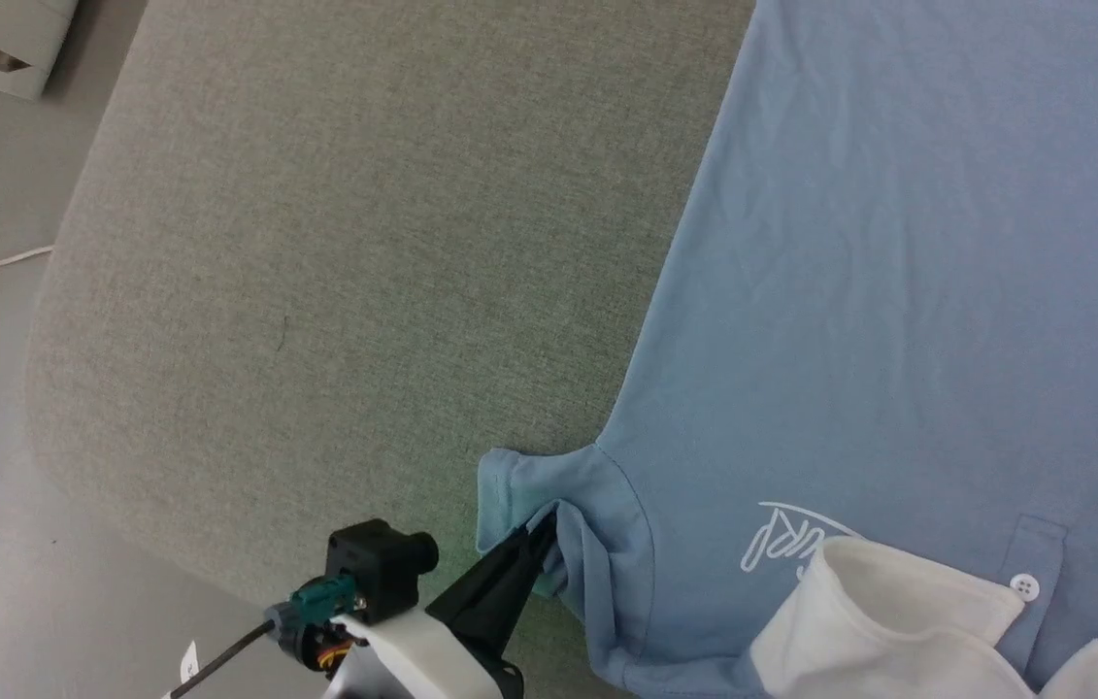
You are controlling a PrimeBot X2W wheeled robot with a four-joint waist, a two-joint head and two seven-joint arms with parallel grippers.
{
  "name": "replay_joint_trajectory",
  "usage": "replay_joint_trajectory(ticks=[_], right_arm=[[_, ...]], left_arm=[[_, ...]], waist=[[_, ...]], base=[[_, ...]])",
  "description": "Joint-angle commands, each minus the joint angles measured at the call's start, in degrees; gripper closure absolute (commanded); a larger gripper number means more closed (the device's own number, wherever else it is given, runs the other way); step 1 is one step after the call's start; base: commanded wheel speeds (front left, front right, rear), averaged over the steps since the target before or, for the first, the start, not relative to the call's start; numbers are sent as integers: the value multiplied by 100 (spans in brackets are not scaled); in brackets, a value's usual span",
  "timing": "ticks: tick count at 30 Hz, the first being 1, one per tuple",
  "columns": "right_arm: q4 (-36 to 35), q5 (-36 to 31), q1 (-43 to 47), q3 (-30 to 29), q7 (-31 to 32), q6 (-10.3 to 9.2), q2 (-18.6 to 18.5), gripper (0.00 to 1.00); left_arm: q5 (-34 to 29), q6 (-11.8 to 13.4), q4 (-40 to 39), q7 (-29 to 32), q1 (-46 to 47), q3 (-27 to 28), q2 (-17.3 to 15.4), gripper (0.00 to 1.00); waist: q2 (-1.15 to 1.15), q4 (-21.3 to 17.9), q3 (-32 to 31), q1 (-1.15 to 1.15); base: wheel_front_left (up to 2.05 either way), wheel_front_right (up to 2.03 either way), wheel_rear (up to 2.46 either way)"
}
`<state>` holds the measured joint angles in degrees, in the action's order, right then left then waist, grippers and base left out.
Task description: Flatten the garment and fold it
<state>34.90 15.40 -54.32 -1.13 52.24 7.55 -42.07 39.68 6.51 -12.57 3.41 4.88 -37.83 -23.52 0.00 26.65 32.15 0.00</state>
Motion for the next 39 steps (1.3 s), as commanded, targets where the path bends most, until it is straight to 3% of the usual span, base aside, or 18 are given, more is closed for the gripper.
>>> replay_joint_trajectory(ticks=[1, 6, 15, 26, 34, 39], right_arm=[[257, 3, 286, 85, 39, -6, 29, 100], [374, 77, 478, 229, -199, -6, 97, 100], [437, 624, 1359, 547, -815, -6, 309, 100], [-720, 1447, 3032, 989, -1110, -6, 155, 100], [-1793, 1529, 4406, 356, -928, -6, 155, 100], [-2510, 1416, 5496, -419, -514, -6, 492, 100]], left_arm=[[-9, -27, 28, -43, 74, -3, 4, 100], [11, 15, 74, -7, 37, 5, -38, 100], [145, 270, 175, 67, -297, 154, -222, 100], [354, 542, 217, 27, -825, 356, -425, 100], [471, 703, 160, -60, -1111, 495, -491, 100], [505, 758, 115, -85, -1221, 543, -543, 100]], waist=[[0, -62, -75, 0], [0, -281, -409, 0], [0, -1012, -1427, 0], [0, -1907, -2406, 0], [0, -2230, -2733, 0], [0, -2309, -2823, 0]], base=[[0, 0, 0], [0, 0, 0], [0, 0, 0], [0, 0, 0], [0, 0, 0], [0, 0, 0]])
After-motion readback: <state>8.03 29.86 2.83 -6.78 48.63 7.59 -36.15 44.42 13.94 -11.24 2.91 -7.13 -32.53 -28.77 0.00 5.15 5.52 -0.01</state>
